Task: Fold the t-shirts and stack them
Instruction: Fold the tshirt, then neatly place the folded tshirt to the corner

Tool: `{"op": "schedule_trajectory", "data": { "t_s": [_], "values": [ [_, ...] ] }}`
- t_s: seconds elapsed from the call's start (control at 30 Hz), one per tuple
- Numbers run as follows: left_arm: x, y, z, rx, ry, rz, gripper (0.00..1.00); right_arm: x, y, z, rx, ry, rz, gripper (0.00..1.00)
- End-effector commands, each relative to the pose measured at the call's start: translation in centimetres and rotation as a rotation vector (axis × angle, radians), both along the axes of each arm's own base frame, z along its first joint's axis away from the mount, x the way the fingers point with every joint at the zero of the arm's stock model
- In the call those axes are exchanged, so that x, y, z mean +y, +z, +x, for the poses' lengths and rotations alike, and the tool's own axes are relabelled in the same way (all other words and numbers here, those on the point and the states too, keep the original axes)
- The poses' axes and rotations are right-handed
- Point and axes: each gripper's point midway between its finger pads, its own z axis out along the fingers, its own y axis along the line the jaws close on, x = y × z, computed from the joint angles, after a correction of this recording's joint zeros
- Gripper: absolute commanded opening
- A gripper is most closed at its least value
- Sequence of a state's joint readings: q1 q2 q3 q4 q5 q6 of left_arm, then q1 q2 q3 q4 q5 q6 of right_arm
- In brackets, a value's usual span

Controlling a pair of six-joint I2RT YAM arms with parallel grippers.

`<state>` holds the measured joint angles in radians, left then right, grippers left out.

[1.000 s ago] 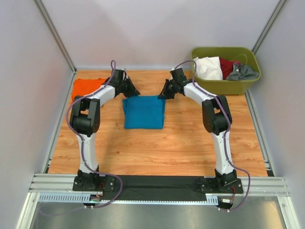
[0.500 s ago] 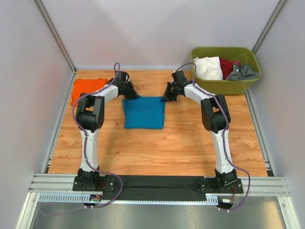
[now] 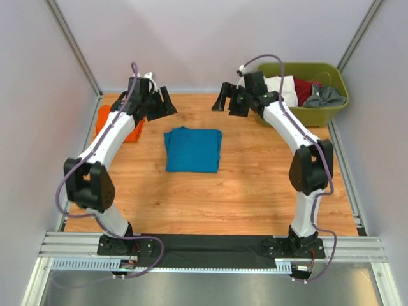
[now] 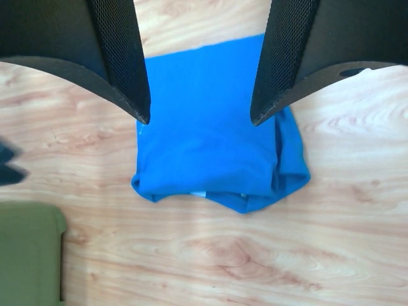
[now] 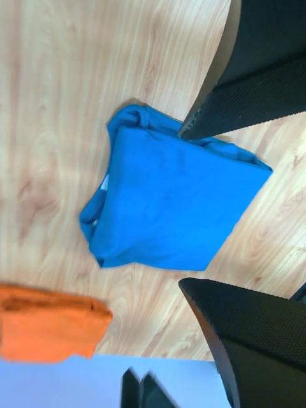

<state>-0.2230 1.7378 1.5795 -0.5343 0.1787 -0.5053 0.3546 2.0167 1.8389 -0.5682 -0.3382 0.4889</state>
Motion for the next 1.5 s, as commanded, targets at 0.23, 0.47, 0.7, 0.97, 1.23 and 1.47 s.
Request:
{"op": "schedule_trajectory", "data": {
  "t_s": [0.23, 0.47, 0.7, 0.97, 1.23, 1.47],
  "values": [
    [1.5, -10.0, -6.2, 0.182, -0.039, 0.087, 0.73, -6.1, 2.5, -6.0, -0.03, -0.074, -0.201, 1.0],
    [1.5, -13.2, -3.4, 0.203, -0.035, 0.127, 0.74, -7.8, 2.4, -8.4, -0.014, -0.109, -0.236, 1.0],
    [1.0, -14.6, -0.7, 0.202, -0.025, 0.129, 0.75, -8.3, 1.8, -8.8, 0.006, -0.126, -0.257, 1.0],
    [0.0, -17.7, -0.2, 0.265, -0.045, 0.091, 0.74, -8.3, 1.5, -8.1, 0.014, -0.132, -0.273, 1.0],
    [-1.4, -19.0, -0.2, 0.271, -0.09, 0.034, 0.56, -8.3, 1.1, -7.6, 0.032, -0.137, -0.287, 1.0],
    [-0.8, -19.9, -0.5, 0.278, -0.051, 0.046, 0.0, -8.6, 0.9, -7.3, 0.037, -0.145, -0.299, 1.0]
  ]
}}
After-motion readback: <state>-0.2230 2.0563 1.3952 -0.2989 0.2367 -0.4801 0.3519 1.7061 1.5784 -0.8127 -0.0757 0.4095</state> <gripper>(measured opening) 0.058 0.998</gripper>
